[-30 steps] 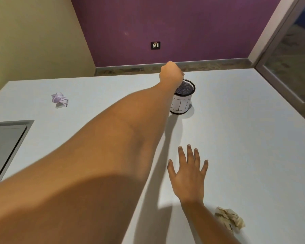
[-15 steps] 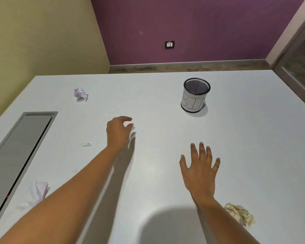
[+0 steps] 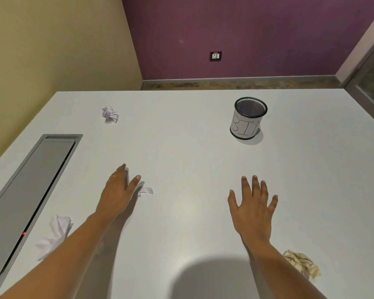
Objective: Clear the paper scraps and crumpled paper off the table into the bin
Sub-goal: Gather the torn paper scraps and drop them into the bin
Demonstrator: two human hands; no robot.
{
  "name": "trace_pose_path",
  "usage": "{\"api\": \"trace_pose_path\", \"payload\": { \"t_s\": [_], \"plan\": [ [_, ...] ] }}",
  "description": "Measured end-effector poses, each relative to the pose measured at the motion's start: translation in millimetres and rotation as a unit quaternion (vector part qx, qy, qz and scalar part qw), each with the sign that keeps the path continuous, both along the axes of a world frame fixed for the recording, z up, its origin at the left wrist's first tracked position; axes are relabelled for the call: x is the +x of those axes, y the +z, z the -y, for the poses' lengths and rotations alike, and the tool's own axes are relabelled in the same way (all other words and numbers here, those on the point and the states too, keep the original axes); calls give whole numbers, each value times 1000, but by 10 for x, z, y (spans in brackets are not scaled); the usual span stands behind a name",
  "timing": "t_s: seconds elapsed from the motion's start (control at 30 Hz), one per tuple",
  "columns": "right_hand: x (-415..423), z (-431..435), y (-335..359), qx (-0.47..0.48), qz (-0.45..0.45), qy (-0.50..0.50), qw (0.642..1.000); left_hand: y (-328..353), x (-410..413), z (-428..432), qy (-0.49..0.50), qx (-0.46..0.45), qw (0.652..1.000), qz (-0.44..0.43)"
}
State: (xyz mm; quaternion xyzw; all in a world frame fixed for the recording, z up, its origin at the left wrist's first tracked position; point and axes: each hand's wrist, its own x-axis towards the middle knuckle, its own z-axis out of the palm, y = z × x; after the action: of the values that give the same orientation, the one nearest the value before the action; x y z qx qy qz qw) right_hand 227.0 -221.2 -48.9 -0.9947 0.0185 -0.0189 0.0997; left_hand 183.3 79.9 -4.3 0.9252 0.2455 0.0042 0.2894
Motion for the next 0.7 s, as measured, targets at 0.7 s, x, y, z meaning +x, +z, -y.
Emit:
{"api": "trace_pose_path", "payload": {
  "t_s": [0.7],
  "plan": [
    [3, 1, 6, -3, -1, -1, 1000, -109, -160, 349, -133, 112, 979, 107]
  ]
}}
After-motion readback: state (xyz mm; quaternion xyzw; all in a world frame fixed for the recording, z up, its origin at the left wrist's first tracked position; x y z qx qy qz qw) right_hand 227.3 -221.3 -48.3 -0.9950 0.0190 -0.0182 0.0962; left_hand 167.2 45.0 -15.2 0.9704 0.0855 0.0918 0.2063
